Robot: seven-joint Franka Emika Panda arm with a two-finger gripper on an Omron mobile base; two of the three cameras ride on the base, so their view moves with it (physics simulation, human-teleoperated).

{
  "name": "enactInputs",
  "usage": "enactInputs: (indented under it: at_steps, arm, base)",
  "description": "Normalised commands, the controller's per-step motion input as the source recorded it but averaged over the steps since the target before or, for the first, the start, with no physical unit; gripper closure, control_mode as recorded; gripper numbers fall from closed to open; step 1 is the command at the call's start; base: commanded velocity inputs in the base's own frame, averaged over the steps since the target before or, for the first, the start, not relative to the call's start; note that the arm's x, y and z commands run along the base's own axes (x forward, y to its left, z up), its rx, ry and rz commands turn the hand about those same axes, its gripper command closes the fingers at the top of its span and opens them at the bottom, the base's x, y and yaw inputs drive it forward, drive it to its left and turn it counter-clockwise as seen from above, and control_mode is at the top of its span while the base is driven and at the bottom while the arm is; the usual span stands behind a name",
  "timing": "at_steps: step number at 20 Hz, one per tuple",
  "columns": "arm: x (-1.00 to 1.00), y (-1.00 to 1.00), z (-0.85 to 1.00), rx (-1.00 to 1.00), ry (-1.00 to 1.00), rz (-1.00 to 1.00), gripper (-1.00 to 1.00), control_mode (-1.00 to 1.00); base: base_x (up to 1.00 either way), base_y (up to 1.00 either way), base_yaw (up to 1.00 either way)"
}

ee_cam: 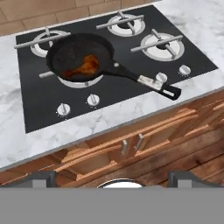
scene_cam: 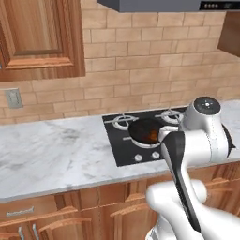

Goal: Take the chicken drumsticks from the pan and place one on each plate on the dining counter.

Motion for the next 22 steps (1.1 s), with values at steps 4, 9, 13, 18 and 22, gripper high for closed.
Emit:
enactInputs:
  at_steps: [4, 9, 13, 18, 22]
  arm:
    - [0.00, 0.00, 0.00, 0.00, 0.00, 0.00, -1.00, 1.00]
    - [0.28, -0.21, -0.10, 0.00, 0.00, 0.19, -1.00, -1.00]
    - [0.47, -0.53, -0.17, 0.00, 0.01, 0.32, -1.00, -1.00]
    - [0.60, -0.30, -0.20, 0.00, 0.09, 0.24, -1.00, -1.00]
    - [0.69, -0.19, -0.32, 0.00, 0.18, 0.13, -1.00, -1.00]
  base:
    - [0.44, -0.26, 0.39]
    - [0.19, -0.11, 0.14]
    - [0.00, 0.00, 0.00]
    - [0.00, 0.00, 0.00]
    - [0.00, 0.00, 0.00]
